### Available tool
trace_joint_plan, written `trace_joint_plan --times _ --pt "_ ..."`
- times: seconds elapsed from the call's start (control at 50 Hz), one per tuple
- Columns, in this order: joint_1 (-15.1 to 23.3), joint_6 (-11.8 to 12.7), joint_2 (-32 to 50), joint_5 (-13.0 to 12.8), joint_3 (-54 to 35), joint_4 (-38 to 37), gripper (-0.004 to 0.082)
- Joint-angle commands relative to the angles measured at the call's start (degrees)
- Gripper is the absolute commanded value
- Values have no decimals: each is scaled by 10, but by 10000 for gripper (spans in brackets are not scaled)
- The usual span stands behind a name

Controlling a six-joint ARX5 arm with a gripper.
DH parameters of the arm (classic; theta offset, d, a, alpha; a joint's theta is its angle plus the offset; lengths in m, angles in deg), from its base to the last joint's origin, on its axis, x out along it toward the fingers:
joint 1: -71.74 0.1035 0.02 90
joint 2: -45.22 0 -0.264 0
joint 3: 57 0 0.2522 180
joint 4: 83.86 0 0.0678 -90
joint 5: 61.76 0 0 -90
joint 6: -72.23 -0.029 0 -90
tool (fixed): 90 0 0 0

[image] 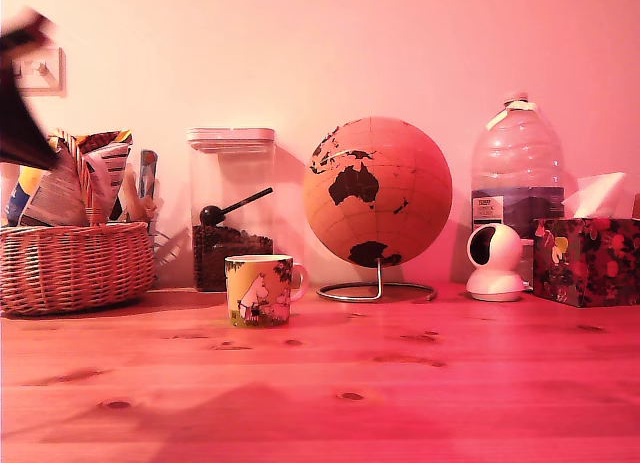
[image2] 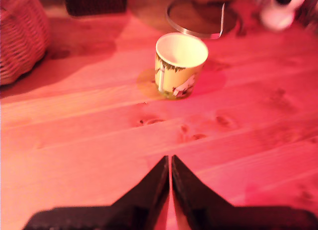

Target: Pick up the coffee capsules from the table one by one and drop them inside the nearest coffee cup

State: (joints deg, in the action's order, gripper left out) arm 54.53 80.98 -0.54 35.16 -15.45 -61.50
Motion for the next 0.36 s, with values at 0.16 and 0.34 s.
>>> trace_joint_plan --times 0.16,0.34 --pt "-2 3 125 -1 -38 56 -11" --pt "-12 28 210 12 -38 82 -11"
